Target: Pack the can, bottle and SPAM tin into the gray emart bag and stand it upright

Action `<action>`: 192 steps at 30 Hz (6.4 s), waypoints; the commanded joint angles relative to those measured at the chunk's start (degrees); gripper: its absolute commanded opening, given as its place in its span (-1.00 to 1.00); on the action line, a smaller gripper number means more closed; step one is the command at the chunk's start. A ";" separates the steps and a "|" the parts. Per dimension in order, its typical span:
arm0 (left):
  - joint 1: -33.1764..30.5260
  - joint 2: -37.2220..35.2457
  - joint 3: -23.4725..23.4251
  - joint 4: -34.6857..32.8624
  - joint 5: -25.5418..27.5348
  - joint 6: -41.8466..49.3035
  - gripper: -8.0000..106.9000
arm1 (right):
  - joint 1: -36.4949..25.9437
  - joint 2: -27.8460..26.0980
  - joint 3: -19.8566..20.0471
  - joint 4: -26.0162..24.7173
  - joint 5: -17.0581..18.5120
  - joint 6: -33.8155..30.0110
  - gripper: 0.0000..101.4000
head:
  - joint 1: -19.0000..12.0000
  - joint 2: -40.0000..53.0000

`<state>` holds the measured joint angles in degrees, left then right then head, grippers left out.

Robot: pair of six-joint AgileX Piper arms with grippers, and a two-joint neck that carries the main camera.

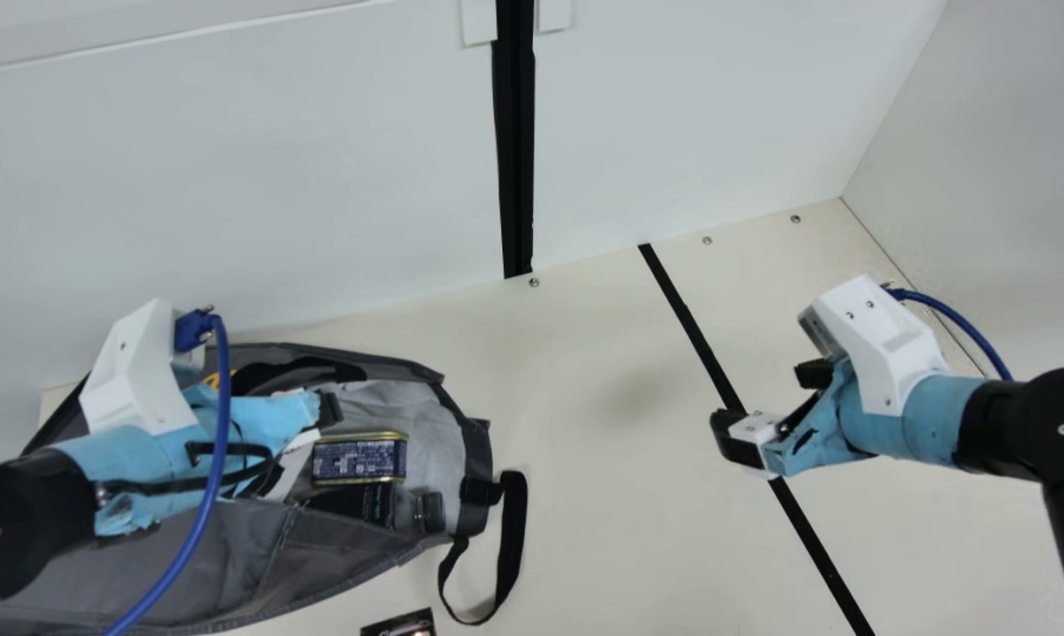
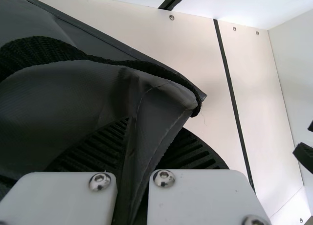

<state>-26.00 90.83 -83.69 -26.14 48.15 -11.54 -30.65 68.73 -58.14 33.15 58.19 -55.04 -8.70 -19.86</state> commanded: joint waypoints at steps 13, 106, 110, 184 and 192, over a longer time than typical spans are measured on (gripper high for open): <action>0.00 0.00 0.00 0.00 0.00 0.00 -1.00 | 6.60 4.89 4.86 6.47 -4.83 -5.70 0.87 | -1.30 -0.14; 0.00 0.00 0.00 0.00 0.00 0.00 -1.00 | 38.50 46.78 -12.70 35.73 -10.73 -21.20 -1.00 | -1.30 -0.14; 0.00 0.00 0.00 0.00 0.00 0.00 -1.00 | 37.57 45.79 -11.04 37.22 -10.12 -21.34 -1.00 | -1.30 -0.14; -0.84 -7.03 -16.26 2.71 9.09 10.40 -1.00 | 25.32 -6.71 14.25 61.20 11.71 -7.82 -1.00 | -1.30 -0.14; -3.26 -7.07 -21.60 5.59 12.48 9.45 -1.00 | 25.53 -13.68 12.37 63.03 11.71 -2.05 -1.00 | -1.30 -0.14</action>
<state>-29.00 83.82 -104.37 -20.78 60.34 -1.98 -5.08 56.35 -45.54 95.78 70.04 -58.19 -8.70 -19.95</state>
